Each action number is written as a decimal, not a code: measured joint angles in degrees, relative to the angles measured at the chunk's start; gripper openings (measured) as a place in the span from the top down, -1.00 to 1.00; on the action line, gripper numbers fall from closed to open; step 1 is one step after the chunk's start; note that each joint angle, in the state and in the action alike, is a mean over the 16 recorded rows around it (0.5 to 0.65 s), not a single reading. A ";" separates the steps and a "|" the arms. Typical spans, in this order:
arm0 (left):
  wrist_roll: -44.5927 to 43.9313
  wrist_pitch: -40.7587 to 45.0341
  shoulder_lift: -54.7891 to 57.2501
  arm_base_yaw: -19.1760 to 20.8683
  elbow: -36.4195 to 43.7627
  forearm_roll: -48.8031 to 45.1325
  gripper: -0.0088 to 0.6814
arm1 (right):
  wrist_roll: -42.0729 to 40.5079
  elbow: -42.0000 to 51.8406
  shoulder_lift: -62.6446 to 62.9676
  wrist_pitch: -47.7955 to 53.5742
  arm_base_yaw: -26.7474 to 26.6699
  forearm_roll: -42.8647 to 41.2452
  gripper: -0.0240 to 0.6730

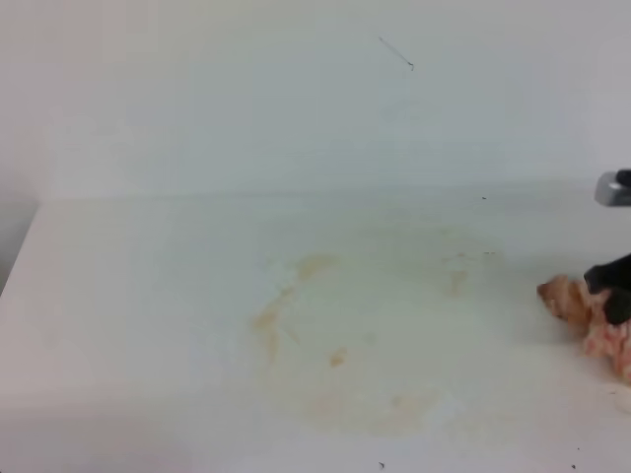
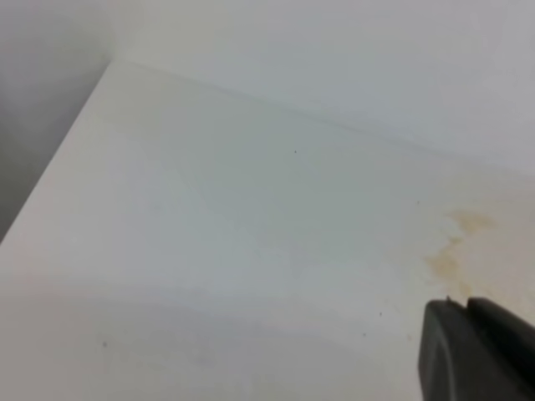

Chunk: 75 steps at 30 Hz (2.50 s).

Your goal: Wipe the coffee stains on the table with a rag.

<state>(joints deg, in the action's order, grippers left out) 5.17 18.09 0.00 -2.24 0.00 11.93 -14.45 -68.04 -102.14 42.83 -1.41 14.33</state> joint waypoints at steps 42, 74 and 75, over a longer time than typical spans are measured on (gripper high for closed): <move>0.00 0.00 0.00 0.00 0.00 0.00 0.98 | -11.64 9.79 6.57 -5.42 -0.21 8.21 0.39; 0.00 0.00 0.00 0.00 0.00 0.00 0.98 | -29.88 1.59 13.84 7.51 -0.11 22.52 0.36; 0.00 0.00 0.00 0.00 0.00 0.00 0.98 | -28.78 0.97 15.24 7.81 -0.11 20.92 0.45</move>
<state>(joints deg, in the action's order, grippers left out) 5.17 18.09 0.00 -2.24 0.00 11.93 -43.23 -67.07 -86.90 50.64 -1.52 35.25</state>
